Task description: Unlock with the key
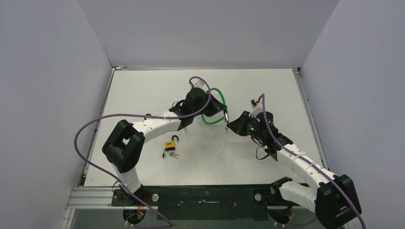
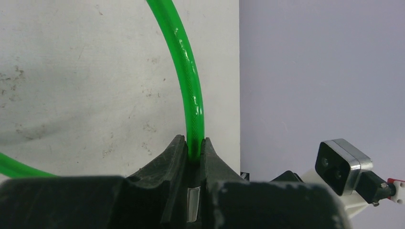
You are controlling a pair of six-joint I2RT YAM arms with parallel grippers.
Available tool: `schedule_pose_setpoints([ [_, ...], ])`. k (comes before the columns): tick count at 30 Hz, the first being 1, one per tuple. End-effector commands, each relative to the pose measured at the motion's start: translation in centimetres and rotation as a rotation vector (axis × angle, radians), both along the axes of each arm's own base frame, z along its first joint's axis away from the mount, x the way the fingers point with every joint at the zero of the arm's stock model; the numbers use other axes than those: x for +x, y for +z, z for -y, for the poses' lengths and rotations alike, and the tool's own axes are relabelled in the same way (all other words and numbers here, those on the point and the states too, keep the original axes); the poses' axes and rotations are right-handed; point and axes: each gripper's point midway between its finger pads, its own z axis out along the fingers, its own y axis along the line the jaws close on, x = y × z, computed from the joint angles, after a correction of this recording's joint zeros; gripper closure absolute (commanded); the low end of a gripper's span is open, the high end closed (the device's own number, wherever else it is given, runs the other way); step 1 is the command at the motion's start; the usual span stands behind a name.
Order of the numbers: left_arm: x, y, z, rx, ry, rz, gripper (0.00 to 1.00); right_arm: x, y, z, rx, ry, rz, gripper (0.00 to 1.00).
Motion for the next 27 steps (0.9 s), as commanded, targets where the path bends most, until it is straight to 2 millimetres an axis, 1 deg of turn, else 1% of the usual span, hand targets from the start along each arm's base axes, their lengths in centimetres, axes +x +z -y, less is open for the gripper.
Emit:
schedule_pose_setpoints([
  [1,-3.4,7.1,1.9,-0.194,-0.141,0.042,1.0,3.0,4.9,0.5,-0.015,-0.008,0.318,1.0],
  [3,-3.4,7.6,1.9,-0.204,-0.141,0.049,1.0,3.2,5.1,0.7,-0.045,-0.004,0.346,1.0],
  [6,-3.6,8.0,1.8,-0.211,-0.144,0.054,1.0,3.7,5.2,0.7,-0.056,-0.006,0.328,1.0],
  [11,-4.0,8.2,1.8,-0.248,-0.153,0.043,1.0,3.9,6.1,0.2,0.023,-0.031,0.279,1.0],
  [13,-4.1,8.4,1.7,-0.262,-0.151,0.048,1.0,3.7,6.4,0.1,0.076,-0.043,0.256,1.0],
  [15,-4.2,8.9,1.6,-0.277,-0.154,0.057,1.0,3.5,7.3,-0.1,0.15,-0.04,0.252,1.0],
  [18,-4.4,9.9,1.5,-0.309,-0.158,0.073,1.0,2.8,8.8,-0.6,0.273,-0.004,0.239,1.0],
  [20,-4.5,10.9,1.3,-0.34,-0.163,0.091,1.0,2.0,9.7,-1.0,0.364,0.034,0.214,1.0],
  [27,-5.3,12.8,0.5,-0.442,-0.175,0.105,1.0,0.3,11.4,-0.6,0.6,0.08,0.177,1.0],
])
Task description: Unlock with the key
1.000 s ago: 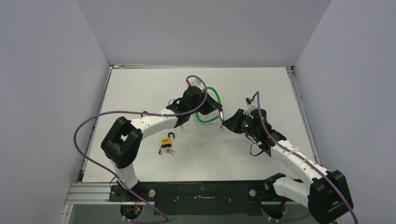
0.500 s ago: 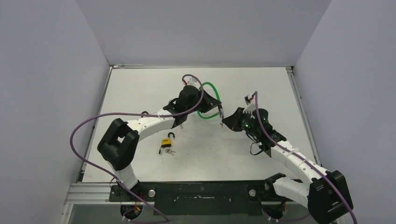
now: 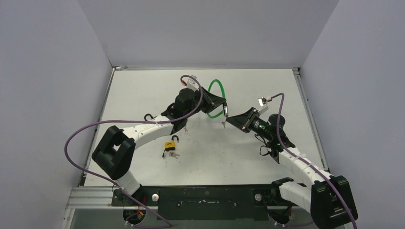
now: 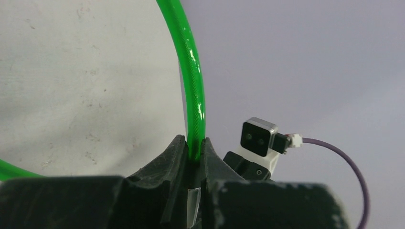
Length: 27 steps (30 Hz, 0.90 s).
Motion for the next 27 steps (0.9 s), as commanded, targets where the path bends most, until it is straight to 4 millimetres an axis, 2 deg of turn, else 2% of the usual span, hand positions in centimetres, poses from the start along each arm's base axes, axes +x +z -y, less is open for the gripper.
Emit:
schedule_pose_setpoints([
  [1,-5.1,7.2,1.6,-0.214,-0.215,0.083,1.0,0.1,6.3,0.6,0.242,-0.008,0.14,1.0],
  [10,-5.9,9.2,0.9,-0.336,-0.235,0.088,1.0,-1.0,8.5,1.3,0.416,0.028,0.157,1.0],
  [22,-7.1,12.4,1.4,-0.586,-0.346,0.057,1.0,-2.7,13.0,1.7,0.648,0.127,0.2,1.0],
  [27,-7.5,13.8,0.8,-0.678,-0.369,0.049,1.0,-3.6,14.5,2.4,0.748,0.165,0.228,1.0],
])
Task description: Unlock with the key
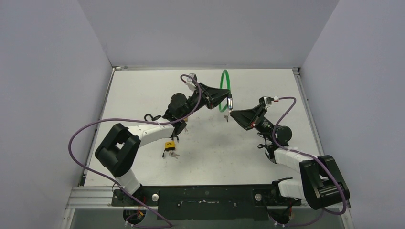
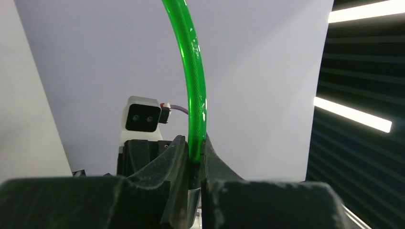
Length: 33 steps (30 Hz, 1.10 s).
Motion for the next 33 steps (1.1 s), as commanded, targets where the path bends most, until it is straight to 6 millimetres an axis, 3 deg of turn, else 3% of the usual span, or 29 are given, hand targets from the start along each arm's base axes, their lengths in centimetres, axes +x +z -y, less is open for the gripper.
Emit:
schedule_pose_setpoints([
  [1,-4.8,4.8,0.2,-0.164,-0.184,0.099,1.0,-0.9,5.5,2.1,0.19,-0.046,0.18,1.0],
  [4,-4.6,5.0,0.1,-0.158,-0.167,0.102,1.0,-0.9,5.1,1.9,0.179,-0.031,0.188,0.97],
  [7,-4.0,4.9,-0.2,-0.14,-0.139,0.102,1.0,-0.4,3.8,1.6,0.102,-0.05,0.187,0.7],
  [10,-3.4,4.8,-0.4,-0.134,-0.117,0.098,1.0,0.3,2.6,1.3,-0.016,-0.09,0.197,0.51],
  [15,-2.7,4.7,-0.7,-0.121,-0.098,0.09,1.0,1.7,0.8,1.5,-0.281,-0.191,0.218,0.41],
  [19,-2.7,4.7,-0.8,-0.12,-0.092,0.082,1.0,2.6,-0.9,2.7,-0.5,-0.297,0.224,0.3],
  [24,-2.9,5.0,-1.1,-0.124,-0.085,0.08,1.0,2.8,-1.6,4.4,-0.636,-0.412,0.273,0.23],
  [33,-3.6,6.3,-2.1,-0.163,-0.085,0.056,1.0,0.9,-0.5,5.7,-0.643,-0.55,0.522,0.3],
])
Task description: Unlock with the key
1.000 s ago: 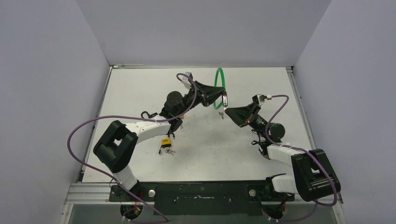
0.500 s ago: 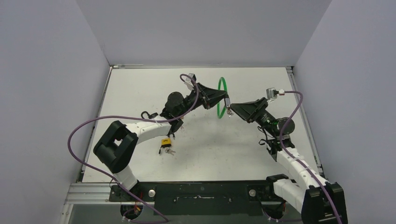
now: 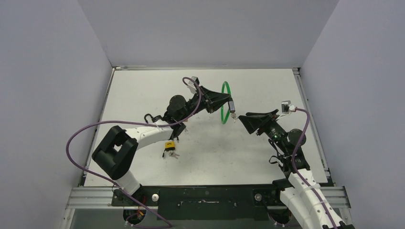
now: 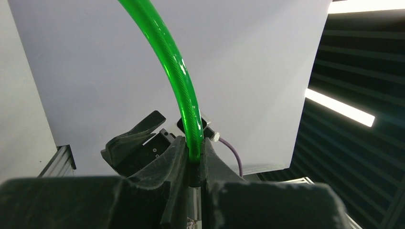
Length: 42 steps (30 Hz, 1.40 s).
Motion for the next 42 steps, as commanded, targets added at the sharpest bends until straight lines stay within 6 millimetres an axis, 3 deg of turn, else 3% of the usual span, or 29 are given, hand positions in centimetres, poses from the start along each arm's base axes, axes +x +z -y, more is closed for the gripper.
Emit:
schedule_pose_setpoints([
  [1,-1.9,6.3,-2.2,-0.133,0.005,0.106,1.0,0.0,1.4,0.6,-0.074,-0.035,0.17,0.31],
  [15,-2.4,6.2,-2.6,-0.175,-0.012,0.024,1.0,-1.6,3.6,-5.4,-0.186,0.176,0.366,0.32],
  [19,-2.4,5.8,-2.6,-0.185,-0.017,-0.013,1.0,-1.1,3.5,-5.9,-0.186,0.157,0.37,0.34],
  [25,-2.5,5.5,-2.8,-0.218,-0.027,-0.069,1.0,-0.1,2.9,-6.4,-0.207,0.139,0.379,0.5],
  [33,-2.8,5.2,-2.9,-0.262,-0.051,-0.115,1.0,0.3,0.1,-7.1,-0.309,0.159,0.382,0.77],
  [42,-2.8,5.1,-3.2,-0.272,-0.043,-0.136,1.0,0.2,-0.7,-7.6,-0.331,0.187,0.392,0.86],
])
